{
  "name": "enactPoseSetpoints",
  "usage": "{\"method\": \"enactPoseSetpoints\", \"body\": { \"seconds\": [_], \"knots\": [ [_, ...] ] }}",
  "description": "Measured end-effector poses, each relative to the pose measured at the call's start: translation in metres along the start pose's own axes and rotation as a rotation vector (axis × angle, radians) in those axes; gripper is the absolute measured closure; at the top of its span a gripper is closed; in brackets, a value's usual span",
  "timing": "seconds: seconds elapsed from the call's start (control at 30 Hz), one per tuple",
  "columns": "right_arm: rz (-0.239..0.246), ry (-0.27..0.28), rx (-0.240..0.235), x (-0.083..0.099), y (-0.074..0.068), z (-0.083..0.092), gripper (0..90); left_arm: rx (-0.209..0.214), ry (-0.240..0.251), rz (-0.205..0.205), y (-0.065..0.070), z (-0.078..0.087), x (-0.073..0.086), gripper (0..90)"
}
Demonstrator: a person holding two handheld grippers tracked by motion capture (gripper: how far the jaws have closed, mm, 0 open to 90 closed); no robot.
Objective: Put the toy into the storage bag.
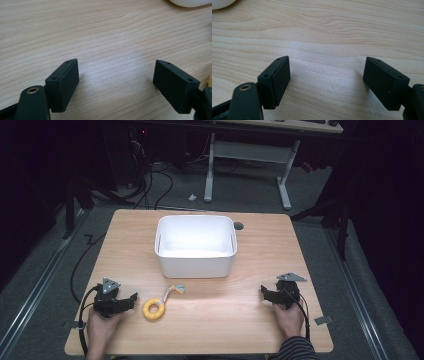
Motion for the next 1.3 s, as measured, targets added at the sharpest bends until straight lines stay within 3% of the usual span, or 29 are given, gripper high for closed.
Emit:
{"method": "enactPoseSetpoints", "body": {
  "seconds": [0.2, 0.43, 0.57, 0.7, 0.87, 0.93, 1.07, 1.1, 1.23, 1.3],
  "knots": [
    [-0.002, 0.000, 0.005, 0.000, 0.000, 0.000, 22.4, 0.018, -0.003, -0.020, 0.002, -0.002, -0.001, 16.0],
    [-0.002, 0.002, 0.003, 0.000, 0.000, 0.000, 23.3, 0.037, 0.010, -0.033, 0.004, 0.001, 0.000, 22.6],
    [-0.003, 0.004, 0.004, 0.000, 0.000, 0.000, 23.8, 0.058, 0.014, -0.025, 0.005, 0.001, -0.001, 25.1],
    [-0.003, 0.003, 0.006, 0.000, 0.000, 0.000, 24.1, 0.099, 0.037, 0.009, 0.003, 0.007, -0.004, 25.8],
    [-0.003, 0.003, 0.006, 0.000, 0.000, 0.000, 24.2, 0.086, 0.031, 0.014, 0.000, 0.010, -0.006, 25.5],
    [-0.001, 0.005, 0.009, 0.000, 0.000, 0.001, 25.1, 0.100, 0.040, 0.039, -0.003, 0.015, -0.010, 24.9],
    [-0.003, 0.005, 0.009, 0.000, 0.000, 0.001, 25.2, 0.115, 0.043, 0.048, -0.004, 0.018, -0.013, 25.1],
    [-0.003, 0.006, 0.009, 0.000, -0.001, 0.001, 25.1, 0.134, 0.040, 0.040, -0.003, 0.020, -0.014, 25.8],
    [-0.004, 0.006, 0.010, 0.000, -0.001, 0.001, 25.2, 0.144, 0.026, 0.003, 0.002, 0.024, -0.016, 27.9],
    [-0.004, 0.006, 0.010, 0.000, -0.001, 0.001, 25.2, 0.108, 0.024, -0.043, 0.006, 0.027, -0.016, 28.0]
  ]
}}
Point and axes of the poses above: each handheld gripper's, and its own axes: z roughly backward along the jaws, x roughly out of its underside, y roughly to its right, the point moved 4 cm from there along -z, roughly forward along the jaws, and after that the axes turned 6 degrees about -x, right-handed, at the moved point
